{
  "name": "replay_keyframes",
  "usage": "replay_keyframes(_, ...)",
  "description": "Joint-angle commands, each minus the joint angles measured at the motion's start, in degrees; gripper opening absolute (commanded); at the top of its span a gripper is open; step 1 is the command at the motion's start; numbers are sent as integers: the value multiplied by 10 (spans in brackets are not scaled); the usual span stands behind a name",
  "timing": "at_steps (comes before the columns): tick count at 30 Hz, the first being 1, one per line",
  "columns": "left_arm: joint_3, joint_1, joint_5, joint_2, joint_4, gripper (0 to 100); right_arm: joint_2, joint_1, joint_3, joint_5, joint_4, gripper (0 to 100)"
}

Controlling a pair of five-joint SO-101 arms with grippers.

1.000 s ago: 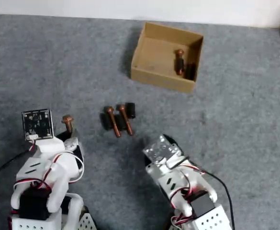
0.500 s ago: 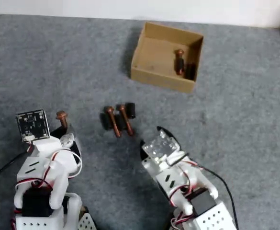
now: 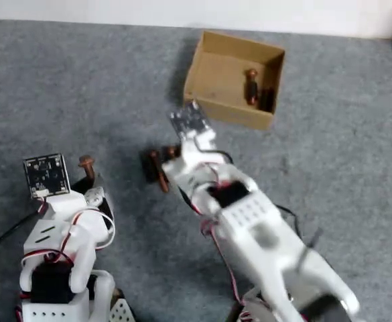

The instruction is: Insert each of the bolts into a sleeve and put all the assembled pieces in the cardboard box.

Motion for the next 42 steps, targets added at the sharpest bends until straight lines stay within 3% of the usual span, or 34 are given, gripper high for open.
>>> replay_keyframes(1, -1, -11, -6, -4, -18, 4, 95, -6, -41, -45, -76, 195)
replay_keyframes(8, 7, -30, -6, -4, -35, 4, 212, -2, -72, -47, -131, 195)
replay_keyframes(17, 8, -29, -6, -4, -35, 4, 223, 51, -77, -95, -131, 195)
replay_keyframes(27, 9, -30, -6, -4, -35, 4, 229, 51, -77, -95, -133, 195)
replay_keyframes(32, 9, -31, -6, -4, -35, 4, 305, 51, -103, -96, -131, 195)
replay_keyframes(42, 9, -31, -5, -4, -35, 4, 421, 63, -284, -97, 46, 195)
